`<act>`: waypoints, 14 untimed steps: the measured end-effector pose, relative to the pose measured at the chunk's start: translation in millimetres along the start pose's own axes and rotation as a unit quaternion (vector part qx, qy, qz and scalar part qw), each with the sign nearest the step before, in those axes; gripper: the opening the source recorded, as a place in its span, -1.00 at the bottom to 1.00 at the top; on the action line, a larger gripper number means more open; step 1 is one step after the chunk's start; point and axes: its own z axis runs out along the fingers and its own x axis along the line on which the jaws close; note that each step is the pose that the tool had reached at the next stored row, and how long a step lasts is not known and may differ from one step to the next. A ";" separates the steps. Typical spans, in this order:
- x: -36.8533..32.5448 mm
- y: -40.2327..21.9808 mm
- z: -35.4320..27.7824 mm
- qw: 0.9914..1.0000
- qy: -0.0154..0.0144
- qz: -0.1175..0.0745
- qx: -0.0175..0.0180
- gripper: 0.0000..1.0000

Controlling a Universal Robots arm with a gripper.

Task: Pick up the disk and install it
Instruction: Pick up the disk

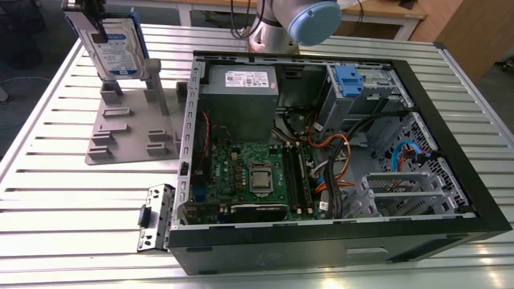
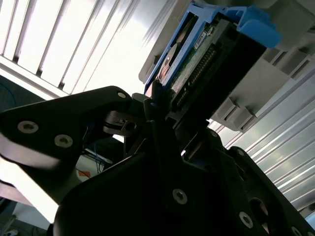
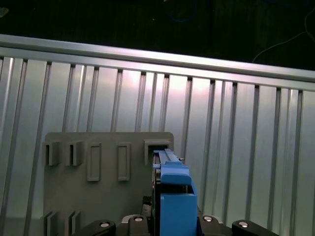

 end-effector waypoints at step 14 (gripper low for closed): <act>-0.7 0.4 -12.9 1.000 -0.001 0.000 0.000 -0.27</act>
